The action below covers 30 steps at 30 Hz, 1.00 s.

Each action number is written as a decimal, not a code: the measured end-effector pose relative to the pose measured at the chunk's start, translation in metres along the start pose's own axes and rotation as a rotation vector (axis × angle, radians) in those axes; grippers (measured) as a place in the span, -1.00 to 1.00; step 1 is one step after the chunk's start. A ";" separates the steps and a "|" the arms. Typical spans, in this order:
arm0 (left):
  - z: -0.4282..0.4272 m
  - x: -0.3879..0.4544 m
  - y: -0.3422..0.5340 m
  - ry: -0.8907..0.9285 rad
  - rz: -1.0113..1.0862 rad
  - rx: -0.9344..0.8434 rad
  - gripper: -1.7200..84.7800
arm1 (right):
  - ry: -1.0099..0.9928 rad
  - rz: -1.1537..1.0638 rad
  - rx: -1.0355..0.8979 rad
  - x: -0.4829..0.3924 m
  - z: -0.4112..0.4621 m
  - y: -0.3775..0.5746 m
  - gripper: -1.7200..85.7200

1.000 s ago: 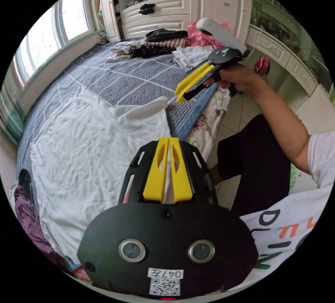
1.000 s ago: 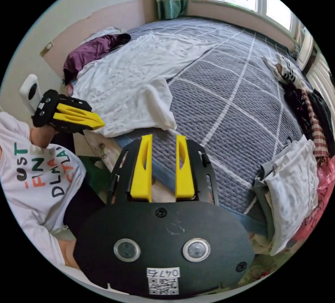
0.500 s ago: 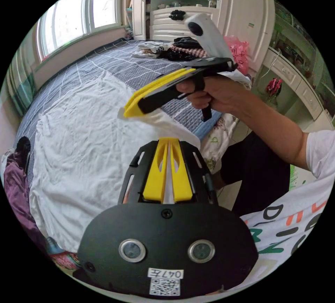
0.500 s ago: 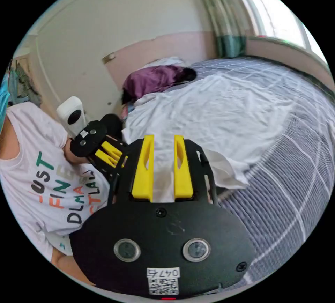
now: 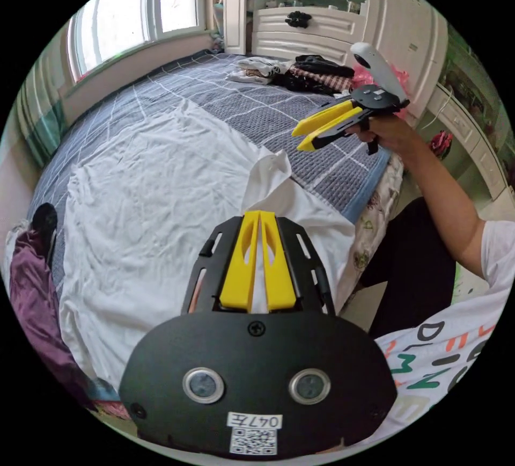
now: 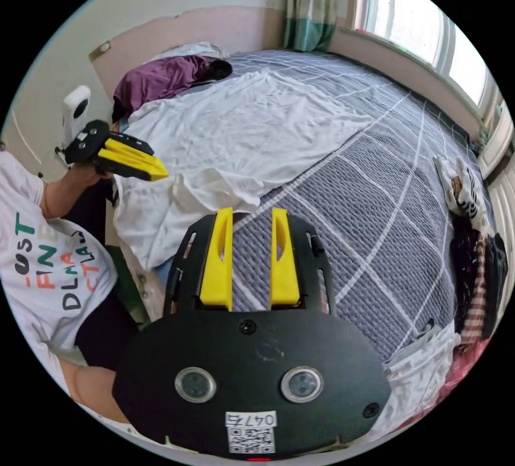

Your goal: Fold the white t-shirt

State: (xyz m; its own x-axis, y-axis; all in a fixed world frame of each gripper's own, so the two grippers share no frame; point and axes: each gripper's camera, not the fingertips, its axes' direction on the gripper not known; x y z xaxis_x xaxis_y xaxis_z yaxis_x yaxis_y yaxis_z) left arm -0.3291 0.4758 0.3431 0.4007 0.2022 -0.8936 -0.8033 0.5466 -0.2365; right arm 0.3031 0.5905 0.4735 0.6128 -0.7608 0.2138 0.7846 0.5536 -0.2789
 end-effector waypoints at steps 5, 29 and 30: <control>0.020 -0.003 -0.016 0.082 0.055 -0.070 -0.98 | -0.098 0.008 -0.067 0.010 0.038 -0.013 -0.87; -0.014 0.109 -0.008 0.082 0.122 0.035 -0.98 | -0.182 0.065 0.249 0.026 -0.043 0.028 -0.86; -0.014 0.104 -0.007 0.112 0.089 0.040 -0.98 | -0.190 -0.003 0.259 0.013 -0.045 0.023 -0.86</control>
State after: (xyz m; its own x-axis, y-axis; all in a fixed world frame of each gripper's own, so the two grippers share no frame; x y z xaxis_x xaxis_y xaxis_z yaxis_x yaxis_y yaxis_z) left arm -0.2883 0.4816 0.2462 0.2748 0.1604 -0.9480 -0.8146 0.5627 -0.1409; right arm 0.3249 0.5783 0.4282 0.5983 -0.6990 0.3916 0.7691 0.6380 -0.0362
